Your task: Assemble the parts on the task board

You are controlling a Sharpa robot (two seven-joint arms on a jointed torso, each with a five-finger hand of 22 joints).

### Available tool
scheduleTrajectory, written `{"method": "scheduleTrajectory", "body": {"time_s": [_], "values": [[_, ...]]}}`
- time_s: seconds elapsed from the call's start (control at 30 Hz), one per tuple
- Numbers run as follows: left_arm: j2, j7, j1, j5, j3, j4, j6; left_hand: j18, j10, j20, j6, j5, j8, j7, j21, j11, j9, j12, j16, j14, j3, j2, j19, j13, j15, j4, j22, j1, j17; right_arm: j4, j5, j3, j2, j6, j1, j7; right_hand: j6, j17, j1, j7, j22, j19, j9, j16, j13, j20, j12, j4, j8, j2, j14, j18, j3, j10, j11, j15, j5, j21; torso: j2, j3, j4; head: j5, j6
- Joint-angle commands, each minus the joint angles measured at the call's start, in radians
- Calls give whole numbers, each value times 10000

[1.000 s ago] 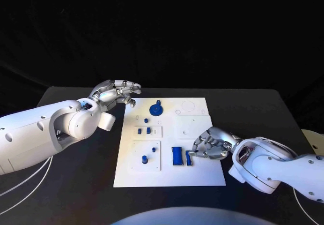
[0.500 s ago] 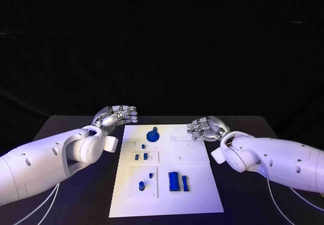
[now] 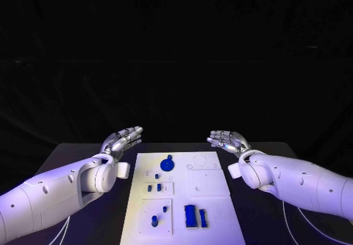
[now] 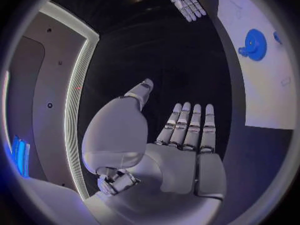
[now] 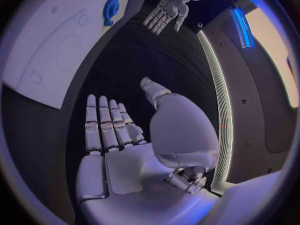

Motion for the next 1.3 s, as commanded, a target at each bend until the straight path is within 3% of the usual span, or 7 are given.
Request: {"method": "scheduleTrajectory", "body": {"time_s": [0.03,0.07,0.1,0.33,0.53,0.67,1.3], "values": [[-31,55,-36,-44,38,216,-253,-1141,-5729,-1704,-4911,-1214,-1565,-1140,-396,-909,-1828,-979,-1885,-4551,-2507,1167,-4129,-389,-1004,-520,-3951,-3569,-1160,238,59,79,-51,-220,-39,47,-5560,-2292,-3561,-1357,-3471,-5858,-2865,-1290,-1023,-1473,-400,-365,-551,1108,-5965,-1133,-3284,-6114,-1085,-827,-829,-502,-134,21,-41,92,-46],[-56,76,-60,-53,50,311,-369,-1141,-5729,-1704,-4911,-1214,-1565,-1140,-396,-909,-1828,-979,-1885,-4551,-2507,1167,-4129,-389,-1004,-520,-3951,-3867,-1160,354,110,116,-76,-307,-65,73,-5560,-2292,-3857,-1357,-3471,-5858,-2865,-1290,-1023,-1473,-400,-365,-551,1108,-5965,-1133,-3284,-6114,-1085,-827,-829,-502,-192,33,-57,134,-59],[-99,115,-105,-70,71,482,-578,-1141,-5729,-1704,-4911,-1214,-1565,-1140,-396,-909,-1828,-979,-1885,-4551,-2507,1167,-4129,-389,-1004,-520,-3951,-11188,-1160,564,203,184,-120,-465,-111,119,-5560,-2292,-11171,-1357,-3471,-5858,-2865,-1290,-1023,-1473,-400,-365,-551,1108,-5965,-1133,-3284,-6114,-1085,-827,-829,-502,-297,53,-86,211,-84],[-458,430,-468,-211,248,1887,-2294,-1141,-5729,-1704,-4911,-1214,-1565,-1140,-396,-909,-1828,-979,-1885,-4551,-2507,1167,-4129,-389,-1004,-520,-3951,-11188,-1160,2281,967,740,-483,-1756,-488,499,-5560,-2292,-11171,-1357,-3471,-5858,-2865,-1290,-1023,-1473,-400,-365,-551,1108,-5965,-1133,-3284,-6114,-1085,-827,-829,-502,-769,143,-218,556,-194],[-767,702,-782,-333,400,3097,-3773,-1141,-5729,-1704,-4911,-1214,-1565,-1140,-396,-909,-1828,-979,-1885,-4551,-2507,1167,-4129,-389,-1004,-520,-3951,-11188,-1160,3880,1678,1258,-822,-2958,-839,852,-5560,-2292,-11171,-1357,-3471,-5858,-2865,-1290,-1023,-1473,-400,-365,-551,1108,-5965,-1133,-3284,-6114,-1085,-827,-829,-502,-810,151,-229,586,-203],[-872,795,-889,-374,452,3510,-4276,-1141,-5729,-1704,-4911,-1214,-1565,-1140,-396,-909,-1828,-979,-1885,-4551,-2507,1167,-4129,-389,-1004,-520,-3951,-11188,-1160,4458,1936,1445,-944,-3392,-966,980,-5560,-2292,-11171,-1357,-3471,-5858,-2865,-1290,-1023,-1473,-400,-365,-551,1108,-5965,-1133,-3284,-6114,-1085,-827,-829,-502,-810,151,-229,586,-203],[-910,827,-927,-389,470,3656,-4455,-1141,-5729,-1704,-4911,-1214,-1565,-1140,-396,-909,-1828,-979,-1885,-4551,-2507,1167,-4129,-389,-1004,-520,-3951,-11188,-1160,4723,2054,1531,-1000,-3592,-1024,1039,-5560,-2292,-11171,-1357,-3471,-5858,-2865,-1290,-1023,-1473,-400,-365,-551,1108,-5965,-1133,-3284,-6114,-1085,-827,-829,-502,-810,151,-229,586,-203]]}}
